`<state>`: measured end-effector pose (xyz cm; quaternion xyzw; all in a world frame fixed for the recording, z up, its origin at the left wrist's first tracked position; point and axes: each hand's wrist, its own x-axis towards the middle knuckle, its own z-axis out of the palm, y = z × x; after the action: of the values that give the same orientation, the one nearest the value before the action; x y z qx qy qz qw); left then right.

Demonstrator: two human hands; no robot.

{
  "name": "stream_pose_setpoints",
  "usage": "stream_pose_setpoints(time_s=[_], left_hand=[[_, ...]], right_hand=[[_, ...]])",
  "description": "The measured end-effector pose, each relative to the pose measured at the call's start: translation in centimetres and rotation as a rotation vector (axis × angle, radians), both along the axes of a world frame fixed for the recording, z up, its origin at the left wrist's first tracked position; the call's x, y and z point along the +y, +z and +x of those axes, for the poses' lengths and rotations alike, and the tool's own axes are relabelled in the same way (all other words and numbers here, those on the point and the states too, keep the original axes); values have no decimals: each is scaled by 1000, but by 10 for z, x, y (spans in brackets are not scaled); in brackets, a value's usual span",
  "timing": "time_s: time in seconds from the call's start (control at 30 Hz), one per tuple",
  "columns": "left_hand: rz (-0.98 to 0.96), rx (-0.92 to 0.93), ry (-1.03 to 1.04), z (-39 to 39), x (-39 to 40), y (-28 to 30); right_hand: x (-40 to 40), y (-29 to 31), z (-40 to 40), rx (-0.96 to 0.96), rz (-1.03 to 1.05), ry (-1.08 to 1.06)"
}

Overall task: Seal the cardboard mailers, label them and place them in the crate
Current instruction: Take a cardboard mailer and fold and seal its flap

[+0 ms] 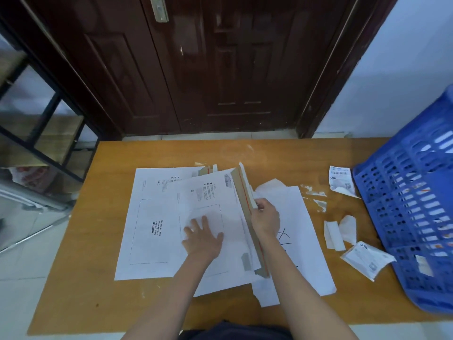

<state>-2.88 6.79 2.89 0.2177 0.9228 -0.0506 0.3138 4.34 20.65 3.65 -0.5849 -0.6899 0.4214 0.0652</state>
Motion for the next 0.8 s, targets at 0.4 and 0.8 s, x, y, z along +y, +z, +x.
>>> stream_pose_setpoints(time_s=[0.4,0.8], left_hand=[[760,217,382,-93,-11,39],[910,-411,896,-75,-51,10]], right_hand=[[46,74,-38,83,166,574],[35,34,-5,125,519,100]])
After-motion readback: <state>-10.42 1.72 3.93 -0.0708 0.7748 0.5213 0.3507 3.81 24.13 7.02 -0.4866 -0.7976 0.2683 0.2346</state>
